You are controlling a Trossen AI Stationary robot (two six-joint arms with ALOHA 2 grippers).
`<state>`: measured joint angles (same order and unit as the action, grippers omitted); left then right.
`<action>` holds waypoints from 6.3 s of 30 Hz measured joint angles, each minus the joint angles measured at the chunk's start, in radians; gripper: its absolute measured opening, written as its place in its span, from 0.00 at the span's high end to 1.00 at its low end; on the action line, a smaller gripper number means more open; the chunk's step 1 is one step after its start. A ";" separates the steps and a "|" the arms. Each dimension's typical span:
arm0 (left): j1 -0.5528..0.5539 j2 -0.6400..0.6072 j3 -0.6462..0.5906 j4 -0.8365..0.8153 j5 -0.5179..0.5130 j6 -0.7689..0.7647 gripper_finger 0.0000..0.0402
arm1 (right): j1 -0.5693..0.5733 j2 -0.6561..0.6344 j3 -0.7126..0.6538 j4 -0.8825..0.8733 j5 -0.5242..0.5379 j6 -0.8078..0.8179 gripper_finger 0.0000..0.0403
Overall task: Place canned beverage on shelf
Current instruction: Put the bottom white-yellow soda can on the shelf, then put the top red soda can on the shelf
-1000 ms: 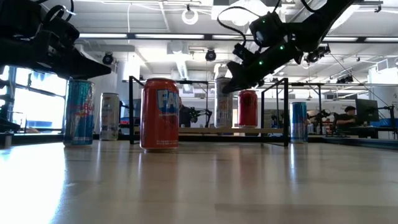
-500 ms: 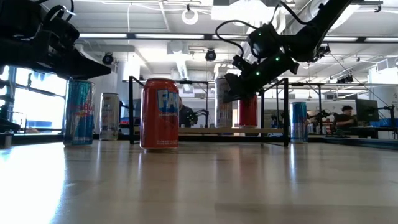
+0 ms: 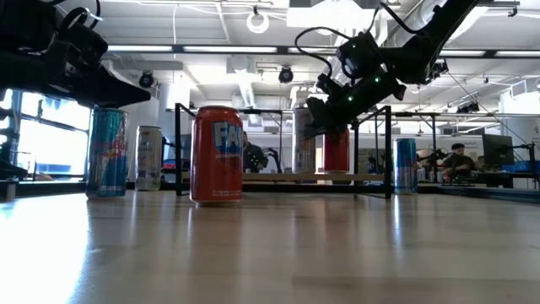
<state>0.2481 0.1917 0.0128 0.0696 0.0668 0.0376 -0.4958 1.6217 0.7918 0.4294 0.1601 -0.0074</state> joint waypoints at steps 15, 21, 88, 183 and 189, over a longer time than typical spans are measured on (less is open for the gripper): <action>-0.001 0.007 0.001 -0.033 0.019 -0.033 1.00 | 0.171 -0.158 -0.021 -0.101 0.004 -0.120 1.00; -0.023 0.010 -0.001 -0.004 0.028 -0.009 1.00 | 0.246 -0.159 -0.135 0.108 0.024 -0.133 1.00; -0.636 1.190 0.432 0.320 -0.627 -0.227 0.98 | 0.510 0.107 -0.045 0.203 0.104 0.010 1.00; -0.425 0.935 0.671 -0.279 -0.460 -0.158 0.40 | 0.608 0.189 0.078 0.024 0.172 0.104 1.00; -0.364 1.049 0.784 -0.350 -0.367 -0.113 0.30 | 0.645 0.129 0.077 -0.023 0.232 0.043 1.00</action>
<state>-0.1163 1.2408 0.7967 -0.2805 -0.2998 -0.0752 0.1496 1.7507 0.8688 0.4069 0.3918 0.0360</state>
